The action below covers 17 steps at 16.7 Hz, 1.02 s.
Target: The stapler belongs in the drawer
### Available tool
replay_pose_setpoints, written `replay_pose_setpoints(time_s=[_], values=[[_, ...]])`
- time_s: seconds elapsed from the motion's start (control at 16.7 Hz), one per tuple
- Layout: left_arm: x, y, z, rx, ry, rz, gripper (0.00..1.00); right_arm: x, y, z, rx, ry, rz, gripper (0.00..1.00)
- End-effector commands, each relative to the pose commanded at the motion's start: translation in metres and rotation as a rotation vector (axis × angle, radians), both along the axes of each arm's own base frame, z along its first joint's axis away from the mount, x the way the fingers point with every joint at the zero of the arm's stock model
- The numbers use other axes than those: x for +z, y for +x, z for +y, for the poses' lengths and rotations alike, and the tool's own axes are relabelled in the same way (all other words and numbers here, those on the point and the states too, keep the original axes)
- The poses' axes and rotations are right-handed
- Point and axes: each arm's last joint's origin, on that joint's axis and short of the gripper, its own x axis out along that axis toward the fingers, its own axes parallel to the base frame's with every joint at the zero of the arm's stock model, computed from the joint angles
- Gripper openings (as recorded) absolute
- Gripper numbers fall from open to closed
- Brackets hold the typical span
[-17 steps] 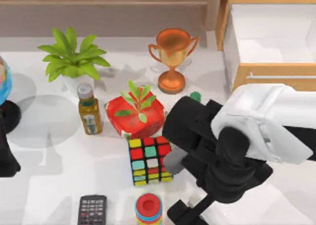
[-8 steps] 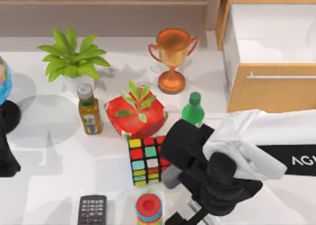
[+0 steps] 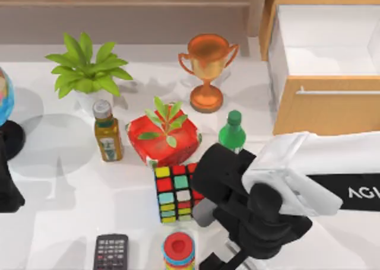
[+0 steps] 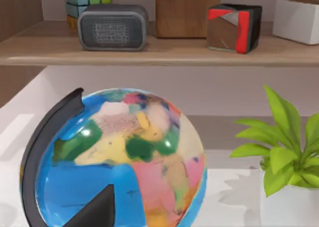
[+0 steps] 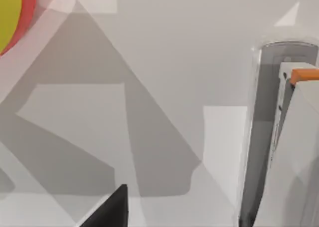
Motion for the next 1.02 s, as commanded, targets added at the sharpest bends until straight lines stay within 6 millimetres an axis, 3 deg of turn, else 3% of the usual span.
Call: replay_pose_setpoints(time_s=[0.6,1.02], values=[[0.0,0.0,0.0,0.0,0.0,0.0,1.0,0.0,0.0,0.0,0.0,0.0,0.0,0.02],[0.0,0.0,0.0,0.0,0.0,0.0,1.0,0.0,0.0,0.0,0.0,0.0,0.0,0.0]])
